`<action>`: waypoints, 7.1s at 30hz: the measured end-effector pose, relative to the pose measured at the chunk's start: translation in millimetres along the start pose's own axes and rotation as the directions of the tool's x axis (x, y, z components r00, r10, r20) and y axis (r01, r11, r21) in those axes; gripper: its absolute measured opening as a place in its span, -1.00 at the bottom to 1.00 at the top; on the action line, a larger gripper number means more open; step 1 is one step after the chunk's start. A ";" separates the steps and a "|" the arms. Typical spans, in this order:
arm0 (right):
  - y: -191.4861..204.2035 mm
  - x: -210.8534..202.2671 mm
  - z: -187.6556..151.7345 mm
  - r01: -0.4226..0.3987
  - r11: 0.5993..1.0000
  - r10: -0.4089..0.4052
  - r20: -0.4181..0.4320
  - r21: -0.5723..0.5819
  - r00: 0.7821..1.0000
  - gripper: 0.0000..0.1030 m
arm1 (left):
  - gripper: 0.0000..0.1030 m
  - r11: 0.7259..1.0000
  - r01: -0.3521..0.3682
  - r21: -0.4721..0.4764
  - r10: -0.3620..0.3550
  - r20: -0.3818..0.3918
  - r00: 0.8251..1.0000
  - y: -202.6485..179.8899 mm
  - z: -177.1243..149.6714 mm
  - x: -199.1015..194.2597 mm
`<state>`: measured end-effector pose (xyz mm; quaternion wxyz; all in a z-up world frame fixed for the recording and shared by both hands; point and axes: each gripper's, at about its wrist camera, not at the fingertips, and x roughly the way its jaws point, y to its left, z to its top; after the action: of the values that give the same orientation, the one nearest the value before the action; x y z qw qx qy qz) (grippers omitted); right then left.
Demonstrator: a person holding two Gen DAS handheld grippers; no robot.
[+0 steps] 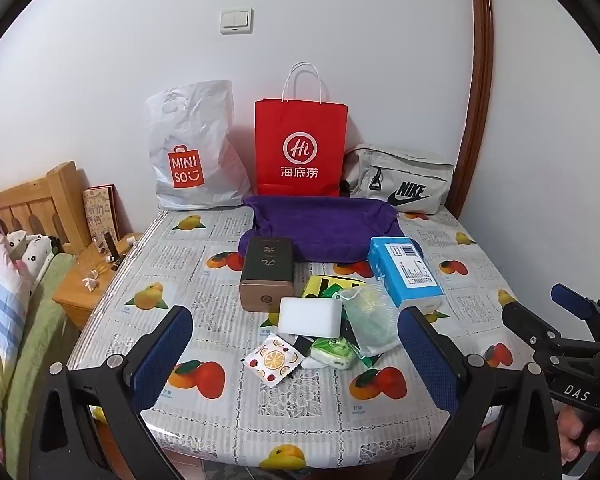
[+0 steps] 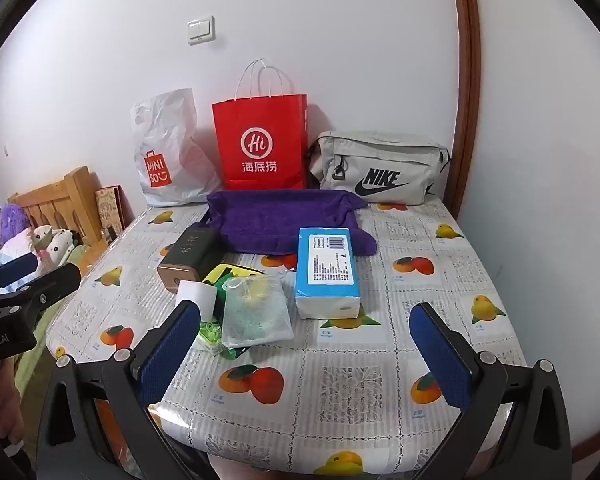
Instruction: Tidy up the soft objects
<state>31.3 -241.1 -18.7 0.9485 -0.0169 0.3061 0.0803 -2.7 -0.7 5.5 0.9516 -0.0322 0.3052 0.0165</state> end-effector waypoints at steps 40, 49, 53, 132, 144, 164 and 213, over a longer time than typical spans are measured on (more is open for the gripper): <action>1.0 -17.2 0.1 -0.007 1.000 0.007 0.031 0.003 1.000 1.00 | 1.00 1.000 -0.007 -0.002 0.007 0.008 1.000 9.8 -0.3 -4.3; 0.9 -17.0 1.3 -0.009 1.000 0.009 0.031 0.002 0.999 1.00 | 1.00 1.000 -0.008 0.002 0.008 0.010 1.000 11.3 -0.9 -5.1; 2.3 -16.9 3.1 -0.010 1.000 0.010 0.029 -0.003 1.000 1.00 | 1.00 1.000 -0.010 0.001 0.010 0.009 1.000 11.1 -0.8 -4.7; 3.3 161.7 -39.3 -0.157 0.988 0.155 -0.221 0.009 0.963 0.96 | -0.46 0.984 0.161 0.078 -0.134 -0.276 0.952 59.4 -85.6 204.9; 26.1 187.2 -40.6 -0.176 0.984 0.164 -0.252 -0.024 0.954 0.92 | -0.63 0.995 0.091 0.042 -0.077 -0.255 0.964 83.1 -80.1 209.2; 32.8 185.0 -36.6 -0.242 0.969 0.223 -0.232 -0.053 0.947 -0.43 | -0.62 0.996 0.088 0.015 -0.082 -0.256 0.963 82.5 -82.8 212.3; -50.7 151.0 36.5 -0.219 0.976 0.217 -0.069 -0.017 0.974 -0.85 | -0.76 0.998 0.058 0.027 -0.052 -0.166 0.985 63.8 37.0 196.5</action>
<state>181.4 -266.7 -78.1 0.9228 0.0023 0.3368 0.1870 175.3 67.9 -82.1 0.9235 -0.0268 0.3822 -0.0174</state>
